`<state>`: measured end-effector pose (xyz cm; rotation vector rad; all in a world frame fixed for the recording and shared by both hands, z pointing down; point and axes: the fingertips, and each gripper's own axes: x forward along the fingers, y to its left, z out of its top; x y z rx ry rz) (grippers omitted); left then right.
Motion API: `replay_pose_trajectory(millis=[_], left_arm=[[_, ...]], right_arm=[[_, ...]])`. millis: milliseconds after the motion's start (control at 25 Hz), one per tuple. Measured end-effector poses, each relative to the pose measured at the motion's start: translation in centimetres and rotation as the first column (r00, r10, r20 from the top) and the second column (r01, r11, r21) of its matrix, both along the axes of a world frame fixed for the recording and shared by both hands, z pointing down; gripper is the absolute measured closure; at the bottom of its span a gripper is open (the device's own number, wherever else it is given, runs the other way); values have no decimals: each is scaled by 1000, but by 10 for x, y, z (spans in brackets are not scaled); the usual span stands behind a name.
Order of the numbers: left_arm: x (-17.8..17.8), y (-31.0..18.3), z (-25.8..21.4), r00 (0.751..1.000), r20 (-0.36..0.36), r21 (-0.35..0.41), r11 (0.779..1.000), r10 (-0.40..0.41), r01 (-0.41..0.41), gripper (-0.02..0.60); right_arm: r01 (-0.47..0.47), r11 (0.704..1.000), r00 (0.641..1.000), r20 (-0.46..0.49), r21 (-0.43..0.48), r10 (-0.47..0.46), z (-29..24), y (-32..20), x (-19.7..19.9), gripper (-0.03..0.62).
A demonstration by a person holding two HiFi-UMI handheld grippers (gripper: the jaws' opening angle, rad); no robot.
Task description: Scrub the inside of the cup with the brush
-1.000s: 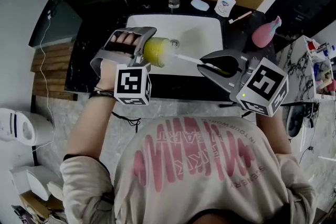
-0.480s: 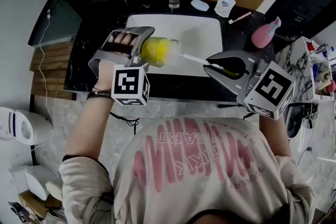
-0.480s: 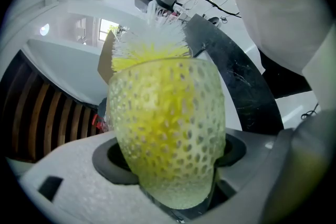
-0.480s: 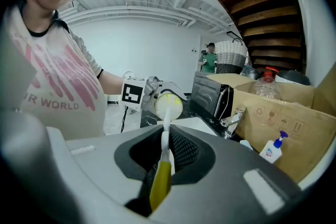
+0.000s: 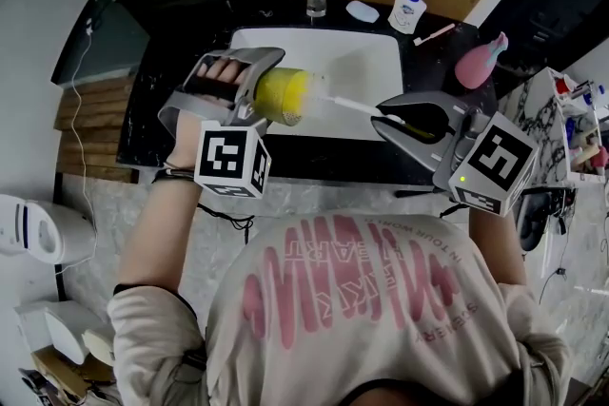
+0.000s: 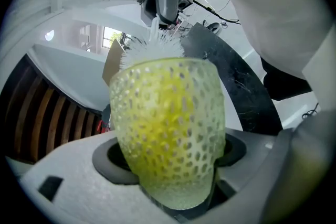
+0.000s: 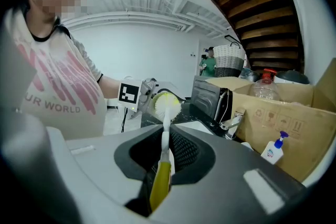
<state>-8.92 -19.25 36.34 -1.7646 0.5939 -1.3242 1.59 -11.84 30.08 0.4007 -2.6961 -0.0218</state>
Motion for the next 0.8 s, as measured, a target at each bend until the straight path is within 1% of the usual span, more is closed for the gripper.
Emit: replay_pose_trajectory(millis=[520,800], left_arm=[[9,5,-2,999,-9,12,999,39,-39,206],[11,2,-8,999,-9,34,999,37,-37,206]], right_arm=[[-12,996,1000,25,-84,14,14,-3,-2,545],[-10,991,998,53,-137,17,16,-3,-3,546]])
